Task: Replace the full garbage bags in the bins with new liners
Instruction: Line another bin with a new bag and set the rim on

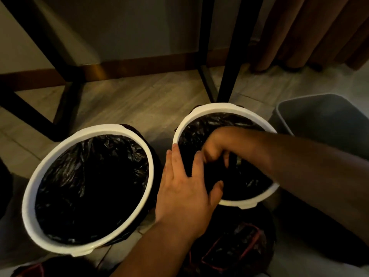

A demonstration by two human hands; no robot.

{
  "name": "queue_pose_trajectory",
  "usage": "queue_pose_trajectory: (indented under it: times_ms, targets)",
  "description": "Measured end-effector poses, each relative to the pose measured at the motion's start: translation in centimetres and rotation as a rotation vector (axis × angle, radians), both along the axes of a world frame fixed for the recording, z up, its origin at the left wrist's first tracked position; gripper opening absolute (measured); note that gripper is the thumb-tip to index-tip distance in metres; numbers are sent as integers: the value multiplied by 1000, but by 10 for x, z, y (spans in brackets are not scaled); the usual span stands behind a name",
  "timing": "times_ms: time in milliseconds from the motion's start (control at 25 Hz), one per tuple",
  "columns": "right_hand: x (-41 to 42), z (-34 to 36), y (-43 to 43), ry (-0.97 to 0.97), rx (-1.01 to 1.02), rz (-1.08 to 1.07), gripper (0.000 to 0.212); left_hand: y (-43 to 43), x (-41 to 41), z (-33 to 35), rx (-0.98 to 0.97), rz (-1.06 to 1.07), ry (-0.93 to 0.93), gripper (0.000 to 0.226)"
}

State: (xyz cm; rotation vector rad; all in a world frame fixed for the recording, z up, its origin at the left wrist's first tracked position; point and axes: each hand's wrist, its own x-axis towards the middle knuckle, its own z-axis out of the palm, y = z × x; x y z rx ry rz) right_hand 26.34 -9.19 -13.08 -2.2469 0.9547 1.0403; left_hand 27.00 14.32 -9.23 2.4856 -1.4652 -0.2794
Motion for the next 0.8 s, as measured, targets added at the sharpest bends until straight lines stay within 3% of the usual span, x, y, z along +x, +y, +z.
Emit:
queue_pose_trajectory:
  times_ms: [120,280,360,480,640,720,800]
  targets:
    - [2,13,-7,228,61,110,21,-3,1,-2,17,0,-2,88]
    - [-25,9,1,305,-158,171,15,1,4,1,58,-2,-9,95]
    - [-26,1,19,283,-31,124,7,0,6,5,107,-22,-49,98]
    - [-7,23,29,143,223,125,12,-1,15,13,145,-14,-35,93]
    - [-38,60,35,-60,32,244,23,-29,39,27,10,-60,-34,65]
    - [-53,52,53,47,17,414,33,-61,56,27,-36,-113,-38,64]
    - [-55,36,66,177,45,530,35,-88,66,21,48,-137,-12,72]
